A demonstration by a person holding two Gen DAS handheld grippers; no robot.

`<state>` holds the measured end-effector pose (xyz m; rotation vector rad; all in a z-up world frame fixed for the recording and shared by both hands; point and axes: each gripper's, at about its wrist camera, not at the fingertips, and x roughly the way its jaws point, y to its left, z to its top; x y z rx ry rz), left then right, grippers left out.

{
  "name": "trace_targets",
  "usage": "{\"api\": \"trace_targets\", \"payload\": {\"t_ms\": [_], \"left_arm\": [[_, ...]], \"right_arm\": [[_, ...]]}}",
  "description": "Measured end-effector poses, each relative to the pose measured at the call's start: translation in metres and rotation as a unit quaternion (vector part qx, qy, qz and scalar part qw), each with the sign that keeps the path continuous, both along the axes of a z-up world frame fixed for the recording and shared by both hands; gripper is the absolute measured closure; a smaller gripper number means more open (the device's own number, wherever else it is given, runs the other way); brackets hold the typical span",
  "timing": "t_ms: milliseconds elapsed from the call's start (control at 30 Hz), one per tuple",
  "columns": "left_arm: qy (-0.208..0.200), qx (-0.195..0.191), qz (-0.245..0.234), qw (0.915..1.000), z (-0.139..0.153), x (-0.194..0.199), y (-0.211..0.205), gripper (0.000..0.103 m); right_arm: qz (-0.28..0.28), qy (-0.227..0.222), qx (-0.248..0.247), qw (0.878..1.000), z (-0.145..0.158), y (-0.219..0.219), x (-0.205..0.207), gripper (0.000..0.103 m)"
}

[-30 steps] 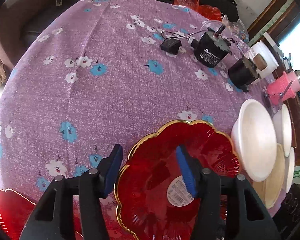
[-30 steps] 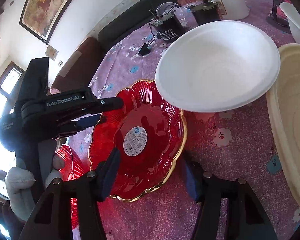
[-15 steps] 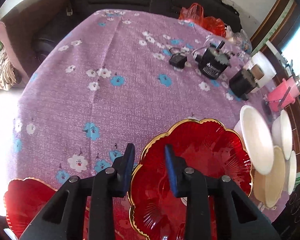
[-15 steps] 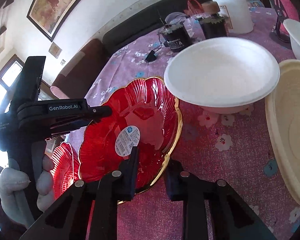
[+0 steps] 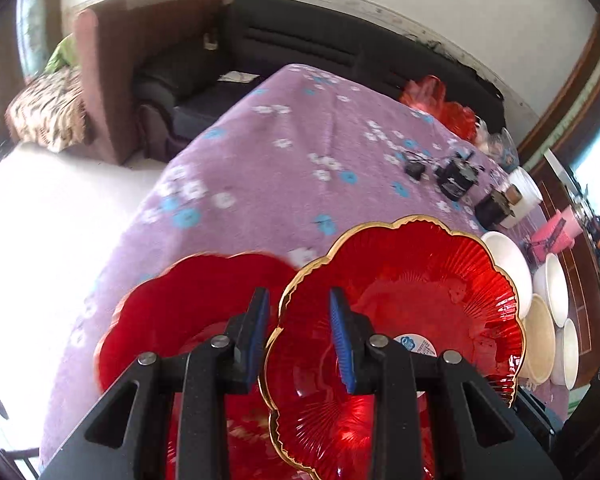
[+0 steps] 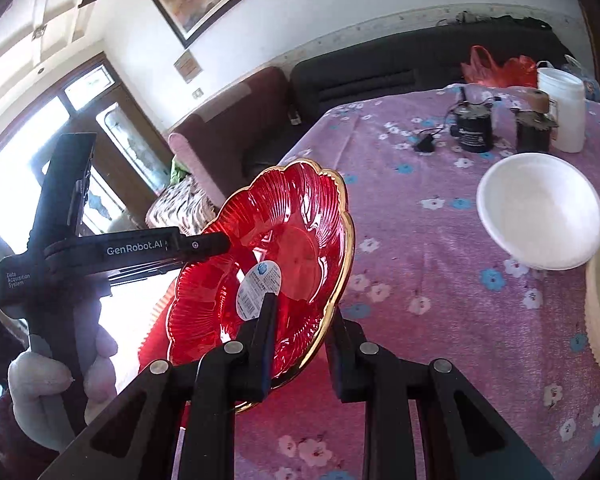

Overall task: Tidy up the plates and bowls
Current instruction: 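Lower the red plate onto the larger red plate and open the right gripper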

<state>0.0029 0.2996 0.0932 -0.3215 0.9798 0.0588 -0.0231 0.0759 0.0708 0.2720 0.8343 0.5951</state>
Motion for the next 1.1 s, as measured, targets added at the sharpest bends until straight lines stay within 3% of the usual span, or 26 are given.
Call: {"api": "trace_targets", "payload": {"t_ms": [200, 367, 433, 567, 633, 867, 1100], "left_arm": [[0.022, -0.012, 0.051, 0.9984, -0.031, -0.023, 0.051, 0.074], [0.028, -0.002, 0.068, 0.9973, -0.048, -0.029, 0.065, 0.073], [0.022, 0.011, 0.07, 0.9973, -0.046, -0.03, 0.064, 0.071], [0.016, -0.001, 0.054, 0.9984, -0.042, -0.03, 0.059, 0.042], [0.012, -0.013, 0.047, 0.9987, -0.039, -0.03, 0.056, 0.037], [-0.025, -0.047, 0.028, 0.9982, -0.017, -0.045, 0.059, 0.034], [-0.065, -0.04, 0.042, 0.9962, -0.001, -0.061, 0.07, 0.031]], "right_arm": [[0.056, 0.023, -0.035, 0.998, -0.016, 0.063, -0.005, 0.078], [0.077, 0.047, -0.057, 0.994, -0.038, 0.093, -0.003, 0.078], [0.082, 0.049, -0.064, 0.993, -0.045, 0.099, 0.0, 0.078], [0.094, 0.049, -0.065, 0.992, -0.049, 0.102, 0.005, 0.077], [0.096, 0.051, -0.073, 0.991, -0.05, 0.104, 0.006, 0.075], [0.081, 0.061, -0.136, 0.986, -0.052, 0.107, 0.007, 0.074], [0.073, 0.067, -0.166, 0.981, -0.05, 0.101, -0.006, 0.074]]}}
